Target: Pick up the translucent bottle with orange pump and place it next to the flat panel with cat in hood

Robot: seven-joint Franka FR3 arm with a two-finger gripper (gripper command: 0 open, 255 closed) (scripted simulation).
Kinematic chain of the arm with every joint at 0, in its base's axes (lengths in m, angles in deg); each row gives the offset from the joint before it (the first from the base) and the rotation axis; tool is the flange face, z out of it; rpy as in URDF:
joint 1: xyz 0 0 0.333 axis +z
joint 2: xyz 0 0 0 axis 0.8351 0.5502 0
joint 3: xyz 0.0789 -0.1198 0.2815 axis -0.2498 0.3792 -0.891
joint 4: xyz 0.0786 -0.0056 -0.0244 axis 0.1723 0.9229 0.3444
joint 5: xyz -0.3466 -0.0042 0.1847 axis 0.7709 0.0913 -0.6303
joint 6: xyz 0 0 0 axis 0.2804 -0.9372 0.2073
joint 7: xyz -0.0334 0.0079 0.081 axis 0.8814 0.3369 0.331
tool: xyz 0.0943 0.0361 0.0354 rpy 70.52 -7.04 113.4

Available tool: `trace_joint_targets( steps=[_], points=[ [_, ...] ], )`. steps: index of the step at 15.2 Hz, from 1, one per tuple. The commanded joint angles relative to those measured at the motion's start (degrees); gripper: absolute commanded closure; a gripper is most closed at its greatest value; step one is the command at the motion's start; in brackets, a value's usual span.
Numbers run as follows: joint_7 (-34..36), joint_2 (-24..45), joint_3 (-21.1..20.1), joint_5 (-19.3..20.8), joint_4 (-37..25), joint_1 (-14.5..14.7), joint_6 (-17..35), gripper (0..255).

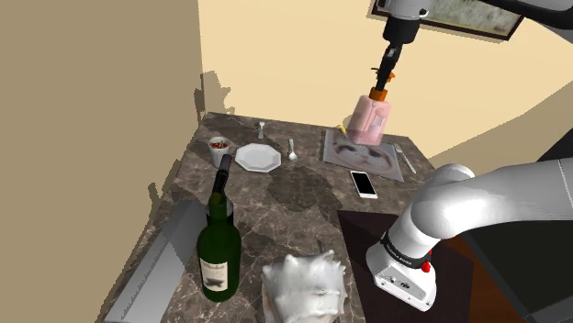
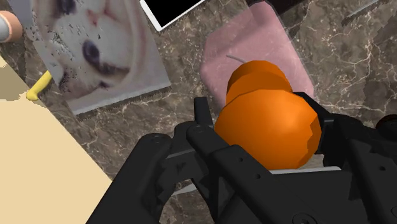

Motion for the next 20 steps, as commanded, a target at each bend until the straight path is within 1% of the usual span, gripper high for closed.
trace_joint_targets(
  steps=[1,20],
  points=[
    [0.1,-0.7,0.2,0.2,2.1,0.0,1.4,255],
    [2.4,-5.2,1.5,1.3,19.5,-0.2,14.2,255]
  ],
)
